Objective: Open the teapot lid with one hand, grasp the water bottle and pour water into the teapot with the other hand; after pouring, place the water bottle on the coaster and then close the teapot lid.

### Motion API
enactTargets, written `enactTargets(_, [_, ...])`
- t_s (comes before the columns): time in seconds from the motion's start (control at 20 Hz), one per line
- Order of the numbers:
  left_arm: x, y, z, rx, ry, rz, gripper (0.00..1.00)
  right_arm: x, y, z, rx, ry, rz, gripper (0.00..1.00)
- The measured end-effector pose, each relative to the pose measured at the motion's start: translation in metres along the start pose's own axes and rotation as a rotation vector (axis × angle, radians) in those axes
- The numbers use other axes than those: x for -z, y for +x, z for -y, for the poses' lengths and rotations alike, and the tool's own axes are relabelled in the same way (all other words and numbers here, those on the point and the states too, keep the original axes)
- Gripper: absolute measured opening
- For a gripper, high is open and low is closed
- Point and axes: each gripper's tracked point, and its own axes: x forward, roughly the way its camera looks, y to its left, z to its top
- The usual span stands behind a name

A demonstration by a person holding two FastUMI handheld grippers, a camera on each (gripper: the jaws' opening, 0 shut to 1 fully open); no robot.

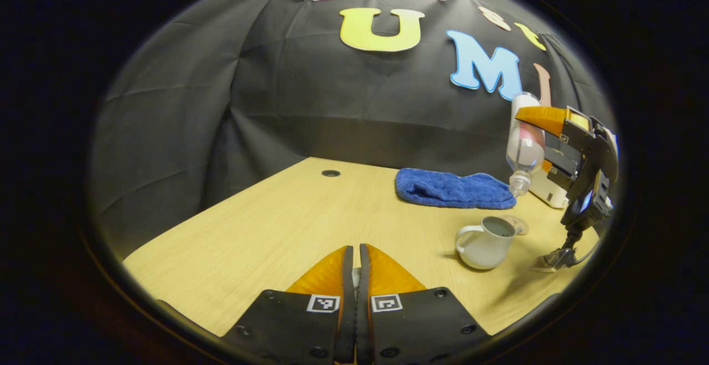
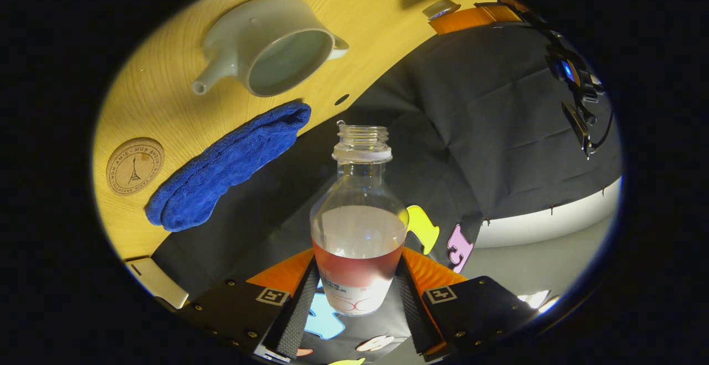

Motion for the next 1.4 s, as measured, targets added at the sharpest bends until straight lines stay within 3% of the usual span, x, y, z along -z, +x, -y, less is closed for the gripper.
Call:
enactTargets(0.25, [-0.001, -0.001, 0.001, 0.003, -0.016, 0.014, 0.07, 0.008, -0.012, -0.038, -0.146, 0.364, -0.07, 0.72])
enactTargets(0.45, [-0.004, 0.0, 0.0, 0.003, -0.009, 0.026, 0.07, -0.004, -0.029, -0.064, -0.269, 0.737, -0.111, 0.75])
enactTargets(0.9, [-0.007, 0.0, 0.0, 0.02, 0.01, 0.042, 0.07, -0.012, -0.043, -0.115, -0.468, 1.661, -0.274, 0.75])
enactTargets(1.2, [-0.006, 0.0, 0.001, 0.024, 0.019, 0.052, 0.07, -0.013, -0.038, -0.142, -0.524, 2.066, -0.349, 0.75])
enactTargets(1.4, [-0.006, 0.0, 0.0, 0.025, 0.023, 0.05, 0.07, -0.017, -0.032, -0.157, -0.561, 2.205, -0.382, 0.75])
